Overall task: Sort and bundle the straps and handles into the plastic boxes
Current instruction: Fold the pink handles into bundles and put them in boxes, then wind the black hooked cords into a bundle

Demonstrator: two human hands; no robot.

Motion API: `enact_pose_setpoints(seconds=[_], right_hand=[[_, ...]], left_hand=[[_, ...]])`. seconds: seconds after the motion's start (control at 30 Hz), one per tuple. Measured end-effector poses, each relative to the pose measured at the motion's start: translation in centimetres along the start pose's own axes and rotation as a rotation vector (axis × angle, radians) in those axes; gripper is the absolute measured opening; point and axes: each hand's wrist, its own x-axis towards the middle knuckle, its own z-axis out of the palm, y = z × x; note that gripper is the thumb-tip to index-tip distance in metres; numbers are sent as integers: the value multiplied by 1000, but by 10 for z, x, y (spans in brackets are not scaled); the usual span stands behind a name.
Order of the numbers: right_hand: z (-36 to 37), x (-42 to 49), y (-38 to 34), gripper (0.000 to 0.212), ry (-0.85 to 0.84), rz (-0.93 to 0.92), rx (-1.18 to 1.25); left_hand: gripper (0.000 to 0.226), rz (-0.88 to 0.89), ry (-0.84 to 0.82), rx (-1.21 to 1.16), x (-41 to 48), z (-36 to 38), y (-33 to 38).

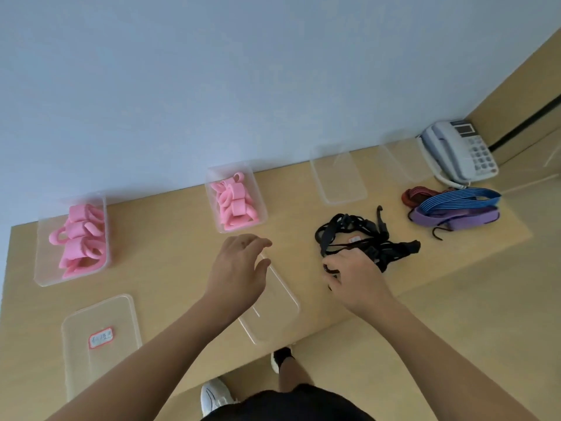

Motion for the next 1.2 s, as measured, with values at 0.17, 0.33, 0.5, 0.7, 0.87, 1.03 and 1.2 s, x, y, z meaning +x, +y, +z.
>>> enact_pose_setpoints(seconds=[0.17,0.33,0.5,0.7,0.87,1.03,1.2], right_hand=[[11,4,39,54,-162,-27,-143],[25,18,57,42,-161,-307,-245],[23,15,75,25,-121,-556,-224],[7,12,99,26,-104,-692,-236],[-2,8,110,23,-73,-650,-237],[-65,5,114,18,45,-525,351],[-149,-1,94,18,164,-387,860]], left_hand=[[29,155,-45,117,-14,26,36],[24,46,-40,190,-17,55,74],[22,-152,6,192,-26,83,113],[24,-354,46,118,-32,93,144],[24,-396,52,119,-33,95,160],[21,-456,154,-1,-17,83,177],[16,-255,206,-334,10,55,219]])
